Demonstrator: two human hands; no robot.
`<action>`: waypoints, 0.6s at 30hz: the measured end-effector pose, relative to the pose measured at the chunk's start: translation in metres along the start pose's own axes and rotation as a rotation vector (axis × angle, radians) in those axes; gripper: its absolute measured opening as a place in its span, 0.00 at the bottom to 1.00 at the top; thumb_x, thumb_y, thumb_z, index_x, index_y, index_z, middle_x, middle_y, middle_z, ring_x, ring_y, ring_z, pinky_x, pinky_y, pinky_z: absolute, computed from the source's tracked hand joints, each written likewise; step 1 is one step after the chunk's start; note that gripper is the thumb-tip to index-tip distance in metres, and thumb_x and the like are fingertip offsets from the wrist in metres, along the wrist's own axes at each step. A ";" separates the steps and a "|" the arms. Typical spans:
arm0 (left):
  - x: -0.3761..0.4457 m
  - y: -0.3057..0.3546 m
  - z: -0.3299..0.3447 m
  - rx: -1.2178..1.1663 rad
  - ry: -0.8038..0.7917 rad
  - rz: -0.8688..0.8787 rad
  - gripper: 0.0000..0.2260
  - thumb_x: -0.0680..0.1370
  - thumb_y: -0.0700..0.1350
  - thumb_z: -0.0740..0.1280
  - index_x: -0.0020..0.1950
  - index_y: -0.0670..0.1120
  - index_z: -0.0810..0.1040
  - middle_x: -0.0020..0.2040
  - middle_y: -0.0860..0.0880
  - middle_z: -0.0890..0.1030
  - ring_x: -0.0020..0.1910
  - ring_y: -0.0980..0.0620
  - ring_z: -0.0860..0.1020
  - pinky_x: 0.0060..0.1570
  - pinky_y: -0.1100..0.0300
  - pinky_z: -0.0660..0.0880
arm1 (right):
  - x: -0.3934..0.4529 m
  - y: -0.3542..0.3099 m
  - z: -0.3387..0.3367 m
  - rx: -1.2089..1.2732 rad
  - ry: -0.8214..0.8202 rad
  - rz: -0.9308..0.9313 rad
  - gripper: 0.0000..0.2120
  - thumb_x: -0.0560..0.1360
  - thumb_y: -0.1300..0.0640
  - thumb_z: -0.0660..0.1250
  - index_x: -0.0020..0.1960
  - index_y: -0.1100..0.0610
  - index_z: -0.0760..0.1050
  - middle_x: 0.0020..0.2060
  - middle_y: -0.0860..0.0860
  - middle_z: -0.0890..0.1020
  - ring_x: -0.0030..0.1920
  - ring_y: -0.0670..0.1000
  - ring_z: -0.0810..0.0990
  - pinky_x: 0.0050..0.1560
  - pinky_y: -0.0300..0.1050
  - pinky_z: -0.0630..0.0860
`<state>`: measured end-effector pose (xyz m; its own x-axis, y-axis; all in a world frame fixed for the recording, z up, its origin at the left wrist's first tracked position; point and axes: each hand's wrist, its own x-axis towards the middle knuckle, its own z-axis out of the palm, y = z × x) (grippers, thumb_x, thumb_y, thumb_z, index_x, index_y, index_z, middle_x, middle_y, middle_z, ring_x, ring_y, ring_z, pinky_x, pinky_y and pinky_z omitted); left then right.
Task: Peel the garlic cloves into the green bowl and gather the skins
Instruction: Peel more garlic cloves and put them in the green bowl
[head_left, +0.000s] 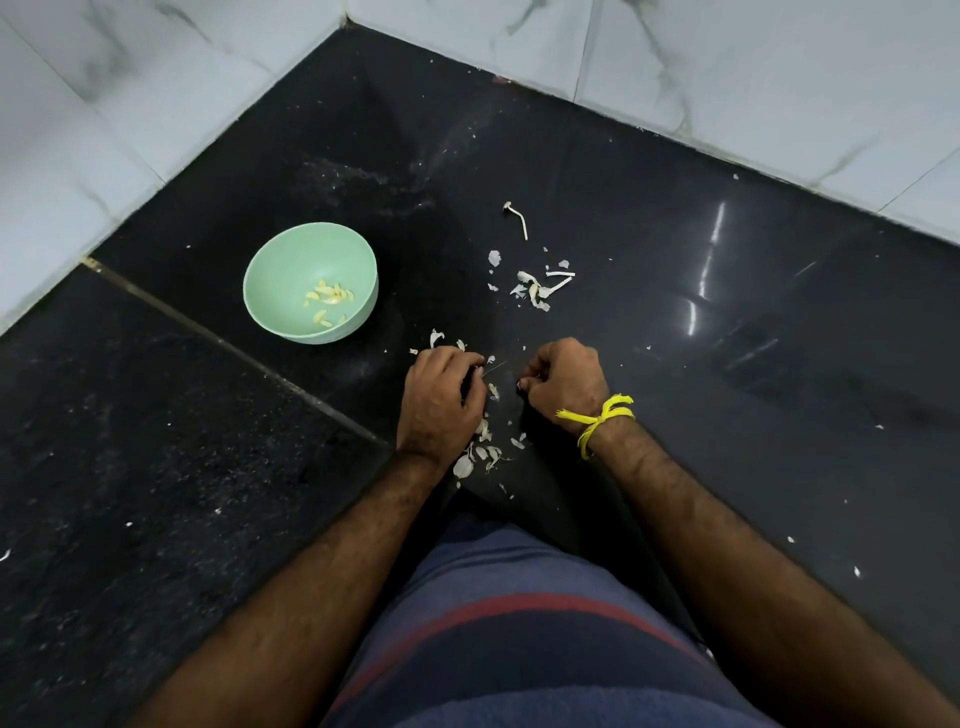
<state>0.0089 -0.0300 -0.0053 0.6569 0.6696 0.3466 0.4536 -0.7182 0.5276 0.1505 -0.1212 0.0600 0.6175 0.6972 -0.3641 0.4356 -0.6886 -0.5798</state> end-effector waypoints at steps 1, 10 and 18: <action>0.000 0.000 0.000 0.002 -0.002 0.003 0.06 0.78 0.41 0.68 0.53 0.43 0.81 0.48 0.47 0.80 0.49 0.47 0.76 0.51 0.50 0.74 | 0.000 0.000 0.001 -0.002 0.003 0.001 0.12 0.72 0.63 0.73 0.34 0.49 0.78 0.38 0.50 0.82 0.43 0.50 0.81 0.43 0.39 0.76; 0.000 0.001 -0.001 0.003 -0.024 -0.010 0.07 0.78 0.42 0.67 0.54 0.43 0.81 0.49 0.47 0.80 0.49 0.47 0.76 0.50 0.51 0.74 | -0.004 -0.002 0.004 -0.036 0.008 0.003 0.12 0.72 0.64 0.71 0.35 0.50 0.75 0.42 0.53 0.84 0.44 0.53 0.81 0.47 0.45 0.79; -0.001 0.001 -0.001 -0.002 -0.027 -0.009 0.08 0.79 0.43 0.65 0.54 0.43 0.81 0.49 0.47 0.80 0.50 0.47 0.76 0.51 0.51 0.74 | -0.007 -0.008 0.008 -0.136 0.022 -0.021 0.03 0.73 0.63 0.69 0.45 0.58 0.80 0.45 0.56 0.84 0.48 0.57 0.81 0.51 0.51 0.81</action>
<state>0.0079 -0.0309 -0.0041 0.6688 0.6704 0.3213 0.4583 -0.7121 0.5319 0.1372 -0.1191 0.0618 0.6212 0.7079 -0.3361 0.5323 -0.6960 -0.4820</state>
